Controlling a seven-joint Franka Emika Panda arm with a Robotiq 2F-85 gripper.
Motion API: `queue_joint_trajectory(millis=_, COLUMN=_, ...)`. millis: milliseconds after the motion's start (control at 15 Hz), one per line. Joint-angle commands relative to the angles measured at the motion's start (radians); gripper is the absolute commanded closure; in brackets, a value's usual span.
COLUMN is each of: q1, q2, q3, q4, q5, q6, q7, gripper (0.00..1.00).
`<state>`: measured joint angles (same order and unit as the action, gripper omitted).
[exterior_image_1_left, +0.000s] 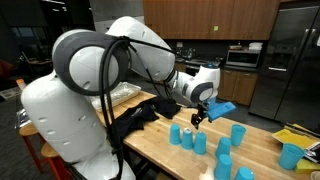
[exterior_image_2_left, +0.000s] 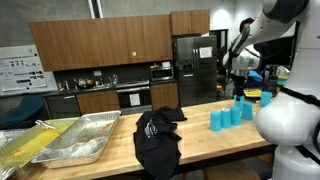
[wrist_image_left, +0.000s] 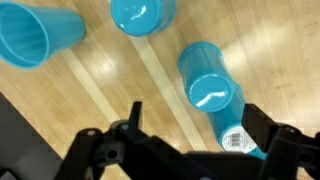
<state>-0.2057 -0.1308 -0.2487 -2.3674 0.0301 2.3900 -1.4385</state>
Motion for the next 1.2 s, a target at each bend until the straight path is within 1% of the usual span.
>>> queue_joint_trajectory(millis=0, q1=0.030, q2=-0.076, q3=0.015, q4=-0.056, q5=0.011, q6=-0.031, q7=0.021, gripper=0.00)
queue_joint_trajectory(millis=200, q1=0.043, q2=-0.082, q3=0.021, q4=-0.073, q5=0.000, q6=-0.042, q7=0.053, gripper=0.00)
queue_joint_trajectory(millis=467, q1=0.040, q2=-0.073, q3=0.019, q4=-0.098, q5=-0.014, q6=-0.015, q7=0.093, gripper=0.00)
queue_joint_trajectory(millis=1133, q1=0.032, q2=-0.046, q3=0.011, q4=-0.131, q5=-0.044, q6=0.037, q7=0.107, gripper=0.00)
